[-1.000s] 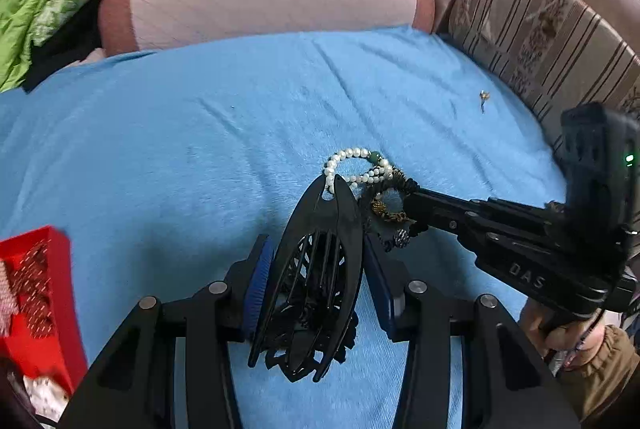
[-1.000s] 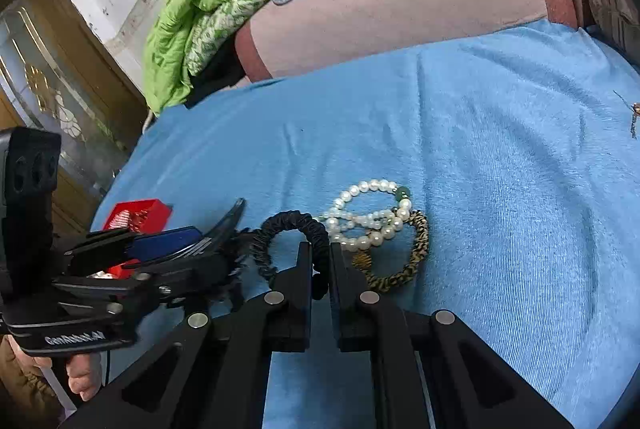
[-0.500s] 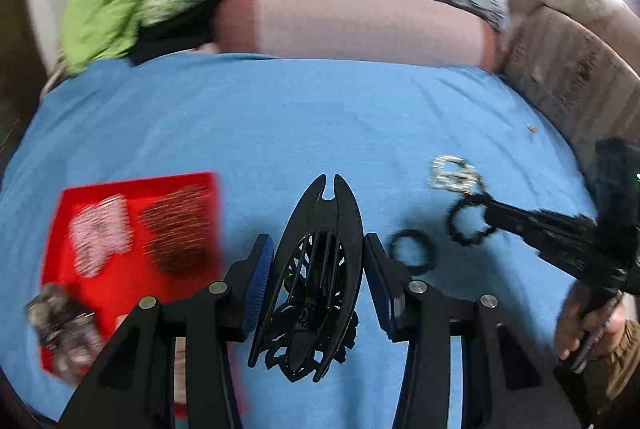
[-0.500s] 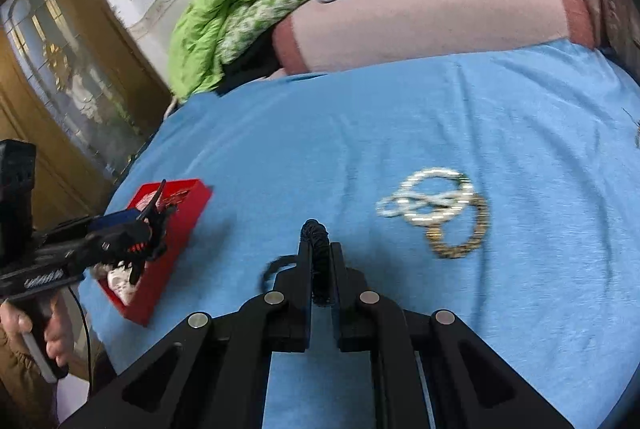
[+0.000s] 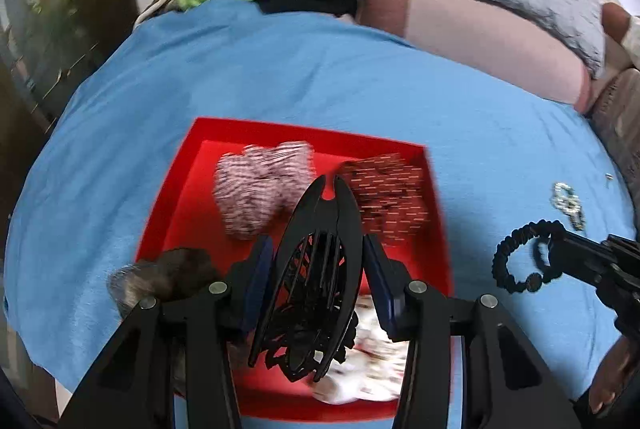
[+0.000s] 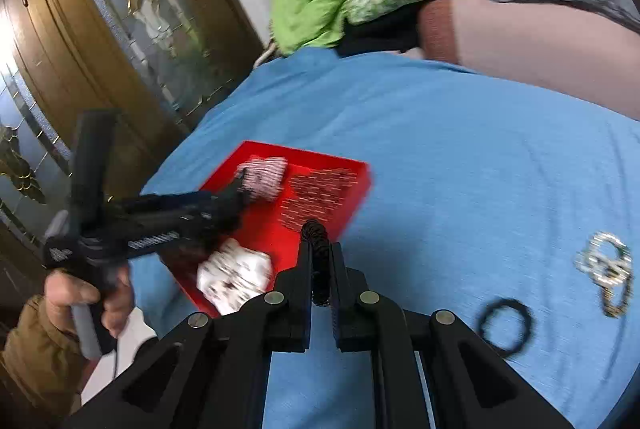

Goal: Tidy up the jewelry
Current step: 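Carry the claw clip and hair tie into the red tray and release both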

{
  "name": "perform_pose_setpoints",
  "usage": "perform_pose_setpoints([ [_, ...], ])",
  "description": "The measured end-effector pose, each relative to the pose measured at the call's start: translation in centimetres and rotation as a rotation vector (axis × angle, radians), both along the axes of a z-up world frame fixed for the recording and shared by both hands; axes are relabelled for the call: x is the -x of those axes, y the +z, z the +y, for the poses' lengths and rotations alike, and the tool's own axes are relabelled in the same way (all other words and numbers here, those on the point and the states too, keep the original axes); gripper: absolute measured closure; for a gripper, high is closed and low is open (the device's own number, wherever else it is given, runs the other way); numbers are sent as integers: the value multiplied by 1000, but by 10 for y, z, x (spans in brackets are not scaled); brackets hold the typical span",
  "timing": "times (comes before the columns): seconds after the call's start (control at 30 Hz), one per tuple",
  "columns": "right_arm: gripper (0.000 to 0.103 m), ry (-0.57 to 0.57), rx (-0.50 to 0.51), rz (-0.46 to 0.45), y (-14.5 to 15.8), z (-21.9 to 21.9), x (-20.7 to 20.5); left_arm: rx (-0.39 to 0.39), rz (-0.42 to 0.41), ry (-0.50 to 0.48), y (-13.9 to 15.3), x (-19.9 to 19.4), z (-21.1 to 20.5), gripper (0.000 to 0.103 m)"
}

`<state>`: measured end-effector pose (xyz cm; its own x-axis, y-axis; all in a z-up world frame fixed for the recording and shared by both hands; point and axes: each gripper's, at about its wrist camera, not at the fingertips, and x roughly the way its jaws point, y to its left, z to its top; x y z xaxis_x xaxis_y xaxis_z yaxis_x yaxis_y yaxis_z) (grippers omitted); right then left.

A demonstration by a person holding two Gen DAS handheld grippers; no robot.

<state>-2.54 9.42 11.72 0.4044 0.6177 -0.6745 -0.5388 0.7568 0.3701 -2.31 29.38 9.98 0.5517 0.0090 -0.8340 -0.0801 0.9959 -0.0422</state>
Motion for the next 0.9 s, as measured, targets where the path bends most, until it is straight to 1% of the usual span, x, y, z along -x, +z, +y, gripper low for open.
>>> perform_pose_setpoints([
  [0.13,94,33,22,37,-15,37,-9,-7,34,33,-18,-8,20,58],
  [0.23,94,43,56,66,-33,61,-16,-14,55,45,-29,-12,29,58],
  [0.37,94,46,104,93,-51,79,-27,-16,57,44,-37,-14,32,58],
  [0.5,94,47,131,107,-63,86,-31,-11,50,40,-40,-15,32,58],
  [0.6,92,44,140,105,-66,86,-30,-3,40,41,-39,-14,32,58],
  [0.73,92,42,142,99,-64,86,-27,16,21,47,-31,-8,33,58],
  [0.77,87,40,141,95,-63,87,-26,17,18,49,-28,-7,34,58],
  [0.8,80,39,138,90,-61,86,-26,15,12,53,-25,-6,34,58],
  [0.83,76,38,135,85,-59,86,-25,9,2,55,-19,-3,35,57],
  [0.87,69,35,132,77,-57,85,-23,5,-5,56,-15,-1,35,56],
  [0.9,67,32,129,70,-54,84,-22,2,-12,56,-10,1,35,54],
])
